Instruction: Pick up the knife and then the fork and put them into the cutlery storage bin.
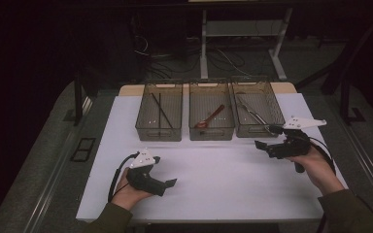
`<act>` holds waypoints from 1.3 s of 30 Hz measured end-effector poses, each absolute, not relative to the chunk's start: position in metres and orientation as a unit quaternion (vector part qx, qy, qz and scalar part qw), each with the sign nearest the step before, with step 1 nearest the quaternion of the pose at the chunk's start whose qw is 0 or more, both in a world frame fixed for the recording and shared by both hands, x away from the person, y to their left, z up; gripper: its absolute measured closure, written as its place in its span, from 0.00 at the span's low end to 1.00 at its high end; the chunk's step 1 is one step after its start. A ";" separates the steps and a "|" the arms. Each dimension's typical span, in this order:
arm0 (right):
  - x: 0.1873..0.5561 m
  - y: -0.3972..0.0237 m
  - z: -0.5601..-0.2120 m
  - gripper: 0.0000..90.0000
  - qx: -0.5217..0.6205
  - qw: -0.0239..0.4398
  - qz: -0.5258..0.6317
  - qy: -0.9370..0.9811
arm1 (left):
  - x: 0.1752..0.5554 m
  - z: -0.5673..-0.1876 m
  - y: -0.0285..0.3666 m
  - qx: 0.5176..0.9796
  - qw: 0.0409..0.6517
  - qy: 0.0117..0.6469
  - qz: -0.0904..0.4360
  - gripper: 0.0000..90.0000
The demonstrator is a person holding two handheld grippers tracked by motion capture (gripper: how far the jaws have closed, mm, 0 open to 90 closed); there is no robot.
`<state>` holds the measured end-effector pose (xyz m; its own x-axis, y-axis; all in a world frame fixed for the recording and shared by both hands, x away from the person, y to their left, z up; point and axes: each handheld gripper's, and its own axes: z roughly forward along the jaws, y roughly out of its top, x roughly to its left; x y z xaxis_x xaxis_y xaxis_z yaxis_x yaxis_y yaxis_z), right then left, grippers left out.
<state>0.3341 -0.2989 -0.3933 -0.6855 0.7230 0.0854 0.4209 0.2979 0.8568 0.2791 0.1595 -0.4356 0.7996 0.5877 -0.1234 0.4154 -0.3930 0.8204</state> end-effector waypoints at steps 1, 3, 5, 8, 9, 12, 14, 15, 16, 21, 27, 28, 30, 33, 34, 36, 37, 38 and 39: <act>0.333 -0.299 -0.395 0.16 0.362 0.161 0.468 0.790 | 0.279 -0.436 0.160 0.829 0.461 0.302 0.094 0.00; 0.328 -0.298 -0.399 0.16 0.360 0.160 0.468 0.791 | 0.279 -0.435 0.160 0.829 0.461 0.302 0.093 0.00; 0.324 -0.297 -0.403 0.16 0.359 0.157 0.470 0.791 | 0.279 -0.435 0.160 0.829 0.461 0.302 0.093 0.00; 0.318 -0.296 -0.408 0.16 0.359 0.153 0.471 0.791 | 0.279 -0.435 0.160 0.829 0.462 0.302 0.092 0.00; 0.316 -0.296 -0.410 0.16 0.358 0.153 0.472 0.791 | 0.278 -0.435 0.160 0.829 0.462 0.302 0.092 0.00; 0.308 -0.295 -0.415 0.16 0.358 0.147 0.476 0.790 | 0.278 -0.434 0.160 0.828 0.463 0.302 0.093 0.00; 0.304 -0.295 -0.418 0.16 0.356 0.145 0.477 0.790 | 0.278 -0.434 0.160 0.827 0.464 0.303 0.094 0.00; 0.301 -0.295 -0.419 0.16 0.355 0.144 0.478 0.790 | 0.278 -0.434 0.160 0.827 0.465 0.303 0.094 0.00; 0.299 -0.295 -0.421 0.16 0.354 0.141 0.481 0.790 | 0.278 -0.434 0.160 0.827 0.465 0.302 0.094 0.00; 0.289 -0.297 -0.427 0.16 0.356 0.133 0.488 0.786 | 0.277 -0.433 0.160 0.827 0.465 0.301 0.094 0.00; 0.278 -0.300 -0.432 0.16 0.360 0.125 0.495 0.781 | 0.277 -0.433 0.160 0.826 0.467 0.301 0.093 0.00; 0.277 -0.301 -0.432 0.16 0.359 0.126 0.496 0.780 | 0.277 -0.433 0.160 0.826 0.467 0.301 0.093 0.00; 0.274 -0.301 -0.433 0.16 0.359 0.124 0.498 0.779 | 0.276 -0.433 0.160 0.826 0.469 0.300 0.093 0.00; 0.270 -0.303 -0.435 0.16 0.361 0.120 0.499 0.778 | 0.276 -0.433 0.160 0.825 0.469 0.300 0.093 0.00; 0.269 -0.303 -0.436 0.16 0.362 0.120 0.498 0.779 | 0.276 -0.433 0.160 0.826 0.469 0.299 0.093 0.00; 0.268 -0.303 -0.437 0.16 0.361 0.119 0.496 0.781 | 0.276 -0.433 0.160 0.826 0.469 0.298 0.093 0.00; 0.267 -0.303 -0.437 0.16 0.359 0.119 0.495 0.782 | 0.276 -0.433 0.160 0.826 0.469 0.299 0.093 0.00; 0.267 -0.303 -0.438 0.16 0.360 0.118 0.494 0.783 | 0.276 -0.433 0.159 0.826 0.470 0.299 0.093 0.00; 0.267 -0.304 -0.439 0.16 0.359 0.119 0.493 0.784 | 0.276 -0.433 0.159 0.826 0.469 0.299 0.093 0.00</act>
